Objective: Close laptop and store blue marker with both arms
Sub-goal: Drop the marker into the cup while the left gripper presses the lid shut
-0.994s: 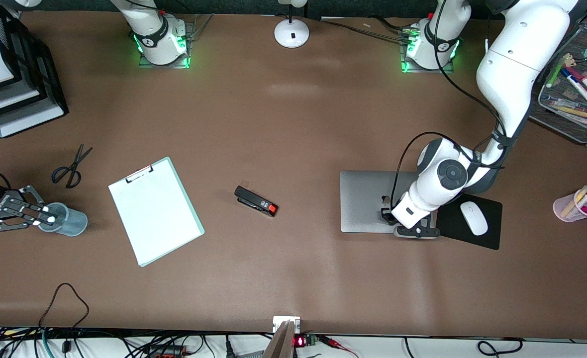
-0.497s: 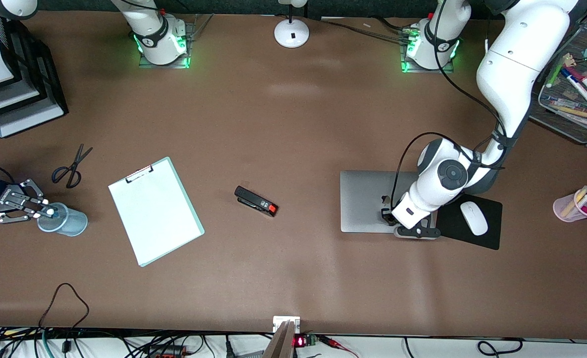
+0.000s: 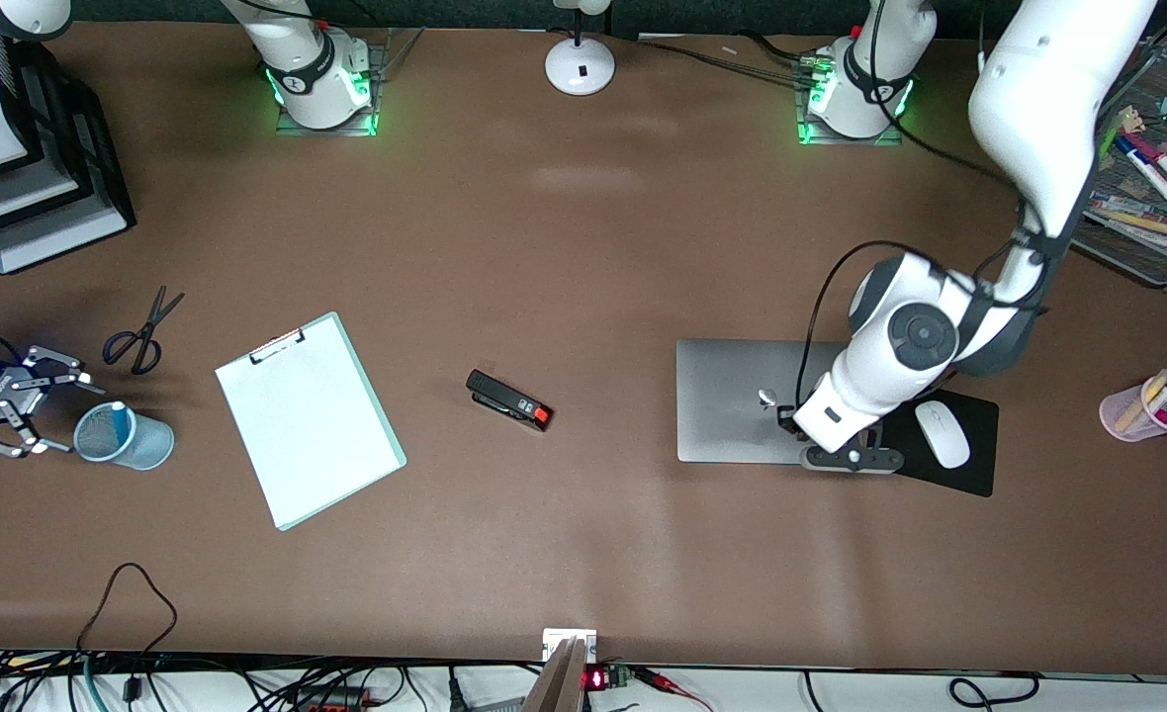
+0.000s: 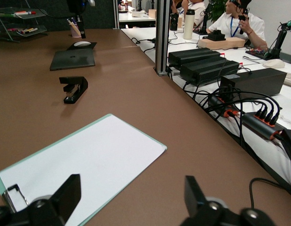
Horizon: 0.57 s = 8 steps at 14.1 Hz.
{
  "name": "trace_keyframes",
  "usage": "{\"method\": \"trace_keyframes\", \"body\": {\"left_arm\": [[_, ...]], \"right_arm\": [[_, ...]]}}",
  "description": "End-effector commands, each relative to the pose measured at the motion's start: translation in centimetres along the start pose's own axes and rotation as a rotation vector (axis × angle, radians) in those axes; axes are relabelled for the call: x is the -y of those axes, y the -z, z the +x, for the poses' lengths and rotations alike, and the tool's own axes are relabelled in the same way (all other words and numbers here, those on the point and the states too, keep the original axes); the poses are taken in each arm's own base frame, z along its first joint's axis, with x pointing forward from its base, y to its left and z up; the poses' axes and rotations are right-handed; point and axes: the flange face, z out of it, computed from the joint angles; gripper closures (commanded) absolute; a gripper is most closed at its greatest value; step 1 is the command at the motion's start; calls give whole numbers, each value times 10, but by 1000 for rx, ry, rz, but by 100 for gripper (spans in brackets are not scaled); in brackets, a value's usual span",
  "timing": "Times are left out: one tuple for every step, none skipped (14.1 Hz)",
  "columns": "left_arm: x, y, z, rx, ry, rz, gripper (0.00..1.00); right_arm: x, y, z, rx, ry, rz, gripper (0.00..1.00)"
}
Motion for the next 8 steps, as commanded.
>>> {"method": "trace_keyframes", "body": {"left_arm": [[-8, 63, -11, 21, -37, 75, 100], [-12, 77, -14, 59, -57, 94, 100], [-19, 100, -11, 80, -74, 100, 100], [-20, 116, -9, 111, -73, 117, 100], [-16, 133, -7, 145, -63, 132, 100], [-17, 148, -7, 161, -68, 142, 100], [-21, 159, -8, 175, -97, 141, 100], [-26, 172, -9, 179, -122, 137, 100]], "right_arm": [[-7, -8, 59, 108, -96, 32, 0], [-9, -13, 81, 161, -138, 20, 0], [-9, -20, 102, 215, -208, 14, 0], [-7, -29, 115, 259, -332, 16, 0], [-5, -38, 123, 308, -474, 11, 0], [-3, -47, 138, 361, -548, 3, 0], [0, -57, 156, 408, -581, -5, 0], [4, -66, 179, 459, -594, -23, 0]]}}
